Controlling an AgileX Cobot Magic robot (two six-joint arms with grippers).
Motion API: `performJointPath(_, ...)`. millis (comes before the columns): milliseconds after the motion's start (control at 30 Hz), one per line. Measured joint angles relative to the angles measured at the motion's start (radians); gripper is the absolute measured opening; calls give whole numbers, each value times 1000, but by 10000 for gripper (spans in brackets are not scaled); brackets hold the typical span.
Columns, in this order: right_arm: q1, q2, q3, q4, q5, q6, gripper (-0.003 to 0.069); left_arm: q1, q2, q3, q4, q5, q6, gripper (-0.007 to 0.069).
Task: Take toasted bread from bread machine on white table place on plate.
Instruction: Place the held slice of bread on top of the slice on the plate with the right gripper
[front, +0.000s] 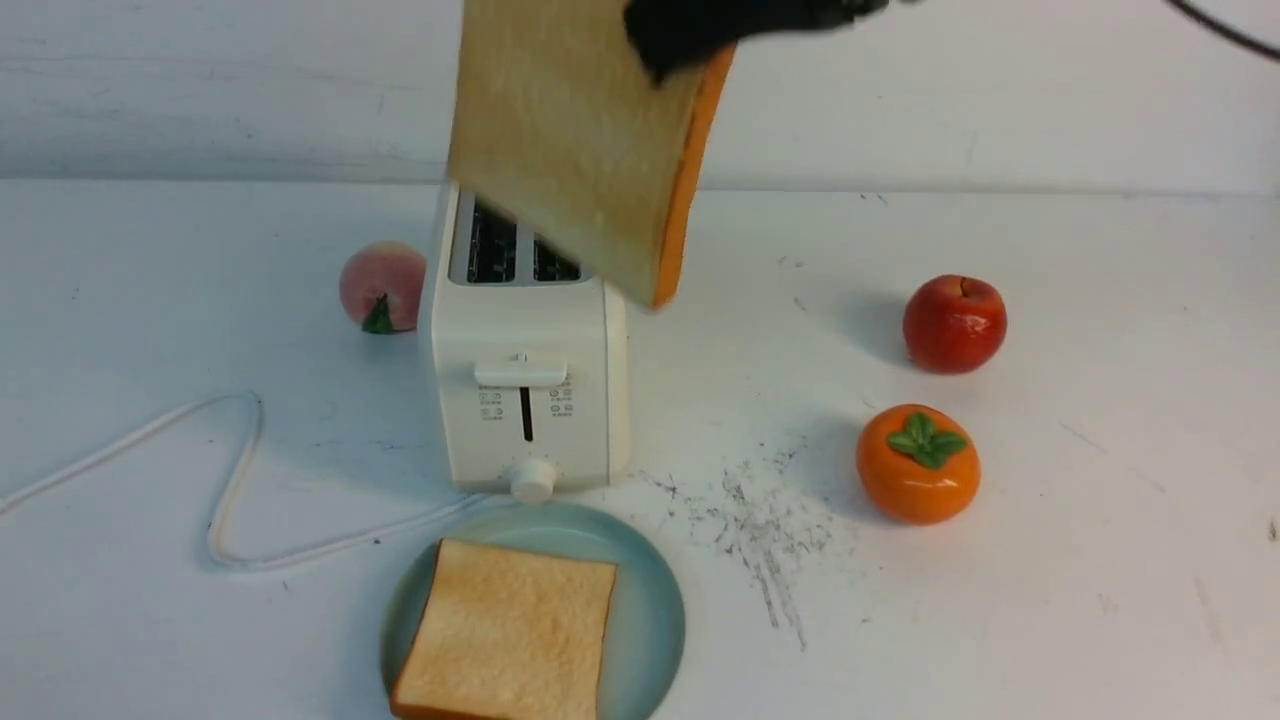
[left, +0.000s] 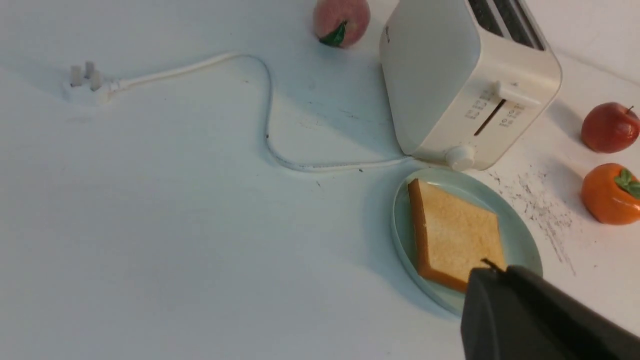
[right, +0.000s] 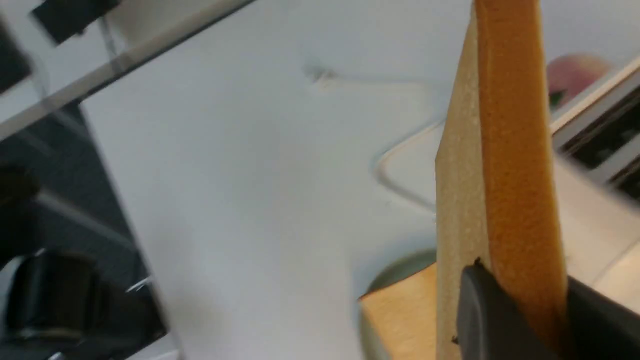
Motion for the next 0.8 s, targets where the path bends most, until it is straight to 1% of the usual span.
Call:
performJointPath(67, 0, 16, 67, 74, 6, -45, 93, 0, 0, 0, 0, -10, 0, -14)
performJointPath(167, 0, 57, 214, 186, 6, -165, 93, 0, 0, 2, 3, -15, 0, -14)
performJointPath(200, 0, 60, 223, 192, 6, -173, 93, 0, 0, 2, 3, -15, 0, -14)
performJointPath(233, 0, 88, 293, 229, 3, -229, 93, 0, 0, 12, 3, -17, 0, -14)
performJointPath(267, 0, 107, 330, 250, 1, -254, 93, 0, 0, 17, 1, -17, 0, -14)
performJointPath(333, 0, 144, 383, 284, -8, -281, 93, 0, 0, 33, -3, -17, 0, -14)
performJointPath(433, 0, 181, 410, 305, -31, -288, 93, 0, 0, 47, -5, -15, 0, -14)
performJointPath(533, 0, 249, 413, 315, -92, -290, 93, 0, 0, 60, -9, -13, 0, -14)
performJointPath(700, 0, 319, 413, 317, -119, -291, 94, 0, 0, 60, -30, -13, 0, -14)
performJointPath(800, 0, 347, 413, 316, -140, -291, 118, 0, 0, 60, -40, -13, 0, -14)
